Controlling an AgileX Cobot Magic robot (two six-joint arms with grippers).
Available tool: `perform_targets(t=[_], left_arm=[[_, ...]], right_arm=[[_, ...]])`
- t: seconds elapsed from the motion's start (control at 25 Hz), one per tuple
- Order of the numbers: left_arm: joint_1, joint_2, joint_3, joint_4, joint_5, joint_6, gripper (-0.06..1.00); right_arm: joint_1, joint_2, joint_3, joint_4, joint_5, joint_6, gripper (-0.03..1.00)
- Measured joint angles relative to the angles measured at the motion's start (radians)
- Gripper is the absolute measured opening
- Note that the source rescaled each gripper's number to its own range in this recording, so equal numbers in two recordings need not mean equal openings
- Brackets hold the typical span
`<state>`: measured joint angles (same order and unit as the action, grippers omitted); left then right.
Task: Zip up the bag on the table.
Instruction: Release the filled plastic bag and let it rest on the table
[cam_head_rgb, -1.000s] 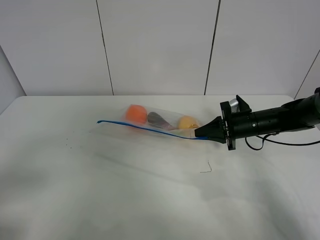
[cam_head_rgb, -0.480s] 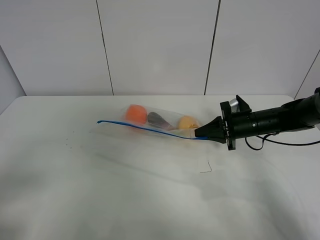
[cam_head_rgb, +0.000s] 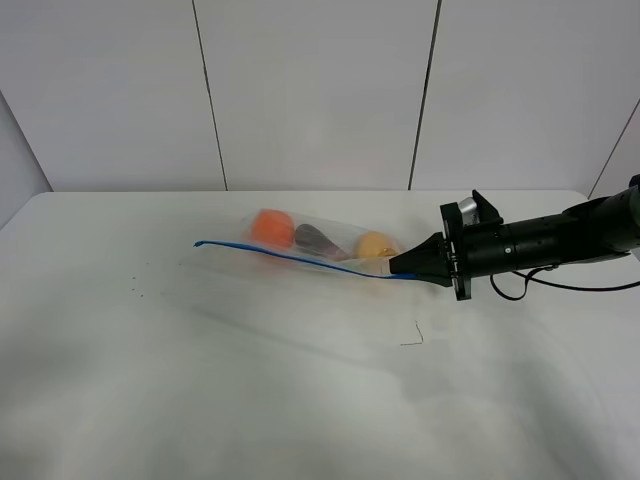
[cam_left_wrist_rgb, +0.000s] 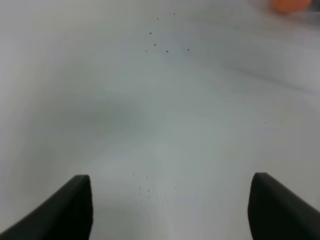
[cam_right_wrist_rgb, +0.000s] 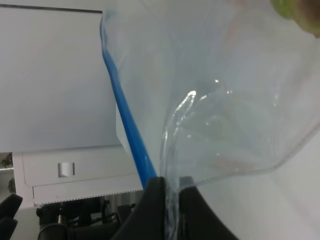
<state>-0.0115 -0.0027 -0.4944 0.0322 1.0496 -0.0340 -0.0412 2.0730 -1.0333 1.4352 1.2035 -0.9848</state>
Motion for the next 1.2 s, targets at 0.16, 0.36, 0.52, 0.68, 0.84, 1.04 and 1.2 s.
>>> perform_targets(t=[0.16,0.36,0.52,0.68,0.84,1.04,1.2], left_arm=[[0.000,0.000,0.001,0.000,0.000,0.000,0.99],[0.000,0.000,0.002,-0.017,0.000,0.021,0.99],[0.000,0.000,0.002,-0.018,0.000,0.023,0.99],[0.000,0.000,0.002,-0.018,0.000,0.023,0.99],[0.000,0.000,0.002,-0.018,0.000,0.023,0.99],[0.000,0.000,0.002,-0.019,0.000,0.024,0.99],[0.000,0.000,0.002,-0.019,0.000,0.024,0.99]], right_arm=[[0.000,0.000,0.000,0.000,0.000,0.000,0.00],[0.000,0.000,0.000,0.000,0.000,0.000,0.00],[0.000,0.000,0.000,0.000,0.000,0.000,0.00],[0.000,0.000,0.000,-0.001,0.000,0.000,0.00],[0.000,0.000,0.000,-0.034,0.000,0.003,0.13],[0.000,-0.005,-0.001,-0.110,0.001,0.043,0.79],[0.000,-0.022,-0.068,-0.255,0.002,0.145,0.94]])
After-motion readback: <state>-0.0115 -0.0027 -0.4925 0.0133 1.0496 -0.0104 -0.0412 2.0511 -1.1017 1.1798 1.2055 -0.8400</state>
